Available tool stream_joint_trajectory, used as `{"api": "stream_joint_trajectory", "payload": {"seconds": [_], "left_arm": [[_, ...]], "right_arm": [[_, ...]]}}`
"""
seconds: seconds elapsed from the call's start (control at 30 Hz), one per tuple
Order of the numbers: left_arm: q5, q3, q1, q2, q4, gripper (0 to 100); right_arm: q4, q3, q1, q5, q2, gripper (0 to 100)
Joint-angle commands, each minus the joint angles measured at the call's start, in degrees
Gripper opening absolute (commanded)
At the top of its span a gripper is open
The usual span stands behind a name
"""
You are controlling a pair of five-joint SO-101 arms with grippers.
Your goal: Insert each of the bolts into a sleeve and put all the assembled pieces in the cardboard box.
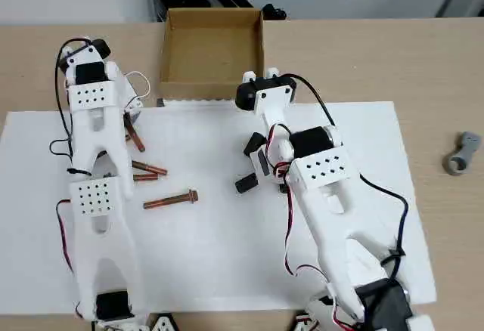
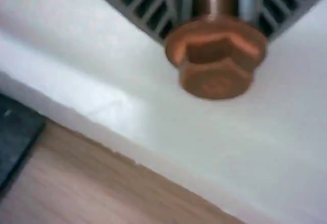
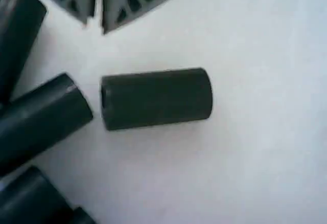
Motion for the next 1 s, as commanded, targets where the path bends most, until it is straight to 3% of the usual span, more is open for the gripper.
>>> {"api": "stream_joint_trajectory", "payload": {"seconds": [0.0, 0.23, 0.5, 0.7, 0.97], "left_arm": [[0.18, 1.8, -1.32, 1.41, 2.02, 0], [-4.31, 1.27, 1.14, -0.62, 2.11, 0], [-10.99, 3.21, 7.91, -18.46, 2.11, 0], [-16.0, 14.02, 7.56, -33.23, 2.11, 0], [-19.96, 34.86, 7.47, -57.32, 2.02, 0]], "right_arm": [[-0.31, -2.73, -0.31, 0.18, -0.57, 0.8], [-0.31, -2.9, -0.4, 0.18, -0.66, 0.8], [1.45, -9.14, -0.13, 0.09, -0.66, 0.7], [7.6, -14.68, 0.4, -7.12, -0.57, 0.8], [6.64, -17.49, 1.1, -16.88, 0.04, 0.9]]}}
